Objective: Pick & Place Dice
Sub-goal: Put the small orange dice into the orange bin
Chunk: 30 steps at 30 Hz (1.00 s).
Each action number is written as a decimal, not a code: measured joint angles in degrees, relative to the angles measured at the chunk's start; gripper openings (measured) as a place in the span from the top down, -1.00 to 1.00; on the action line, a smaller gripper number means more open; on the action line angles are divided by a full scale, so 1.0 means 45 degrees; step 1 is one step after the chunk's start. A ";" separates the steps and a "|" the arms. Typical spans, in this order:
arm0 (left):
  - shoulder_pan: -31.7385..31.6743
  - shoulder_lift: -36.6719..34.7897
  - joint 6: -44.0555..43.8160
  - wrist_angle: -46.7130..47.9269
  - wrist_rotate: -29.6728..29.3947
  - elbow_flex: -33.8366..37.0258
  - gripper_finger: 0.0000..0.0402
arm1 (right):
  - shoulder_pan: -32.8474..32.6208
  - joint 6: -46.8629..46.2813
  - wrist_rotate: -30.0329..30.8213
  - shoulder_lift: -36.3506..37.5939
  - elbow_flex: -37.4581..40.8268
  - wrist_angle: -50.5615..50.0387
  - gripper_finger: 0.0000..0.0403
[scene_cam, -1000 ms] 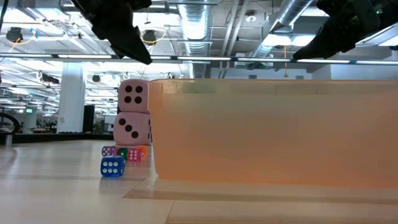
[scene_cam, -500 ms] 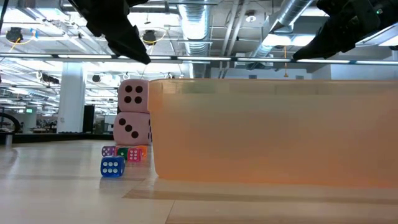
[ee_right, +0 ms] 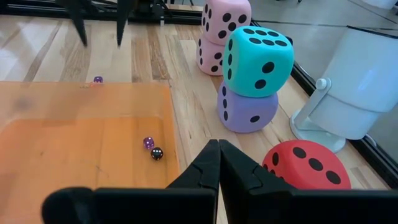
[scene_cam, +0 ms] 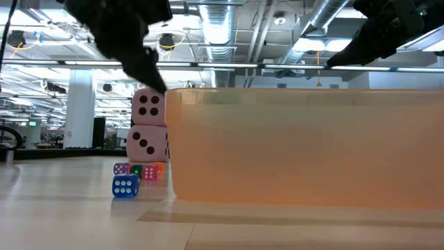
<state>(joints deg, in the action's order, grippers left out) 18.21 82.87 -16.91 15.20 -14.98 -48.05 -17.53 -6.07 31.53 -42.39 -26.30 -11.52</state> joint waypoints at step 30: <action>-0.0439 0.2623 -0.0372 -0.1160 0.0991 0.0010 0.02 | -0.0002 0.0000 0.0000 -0.0004 0.0000 0.0004 1.00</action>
<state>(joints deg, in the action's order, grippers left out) 16.24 94.67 -18.58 9.98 -10.52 -48.01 -17.54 -6.07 31.53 -42.41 -26.30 -11.51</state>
